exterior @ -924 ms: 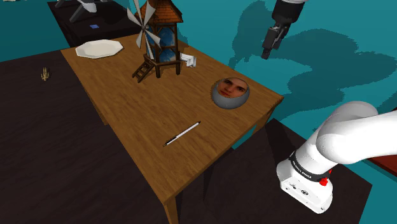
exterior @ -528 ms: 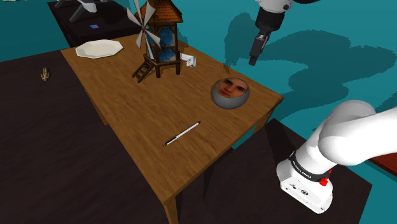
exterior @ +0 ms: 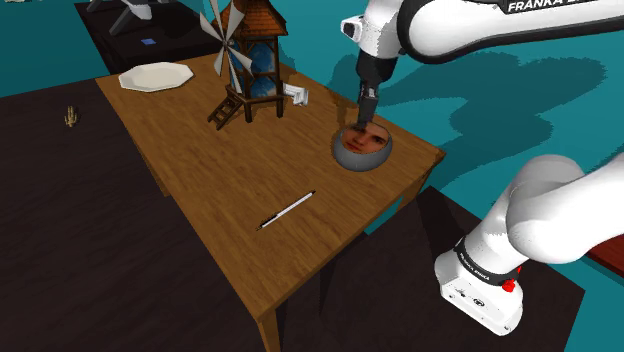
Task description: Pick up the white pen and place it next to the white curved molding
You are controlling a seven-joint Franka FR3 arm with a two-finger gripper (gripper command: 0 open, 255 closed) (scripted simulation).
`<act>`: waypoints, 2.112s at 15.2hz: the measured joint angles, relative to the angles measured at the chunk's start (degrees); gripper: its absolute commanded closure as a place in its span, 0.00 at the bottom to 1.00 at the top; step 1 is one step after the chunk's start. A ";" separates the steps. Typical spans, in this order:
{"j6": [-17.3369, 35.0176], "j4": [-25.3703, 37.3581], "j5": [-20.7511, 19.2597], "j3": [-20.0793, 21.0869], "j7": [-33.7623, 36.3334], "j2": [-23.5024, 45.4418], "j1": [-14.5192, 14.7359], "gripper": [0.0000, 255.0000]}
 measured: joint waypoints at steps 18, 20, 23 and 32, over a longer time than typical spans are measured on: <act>27.31 -7.25 -7.27 10.79 -16.33 15.91 13.35 0.00; 29.08 -7.57 -8.26 11.16 -16.30 17.30 13.27 0.00; 31.58 -7.77 -9.99 11.53 -15.23 19.72 12.55 0.00; 34.43 -8.21 -12.23 11.78 -13.64 22.30 11.59 0.00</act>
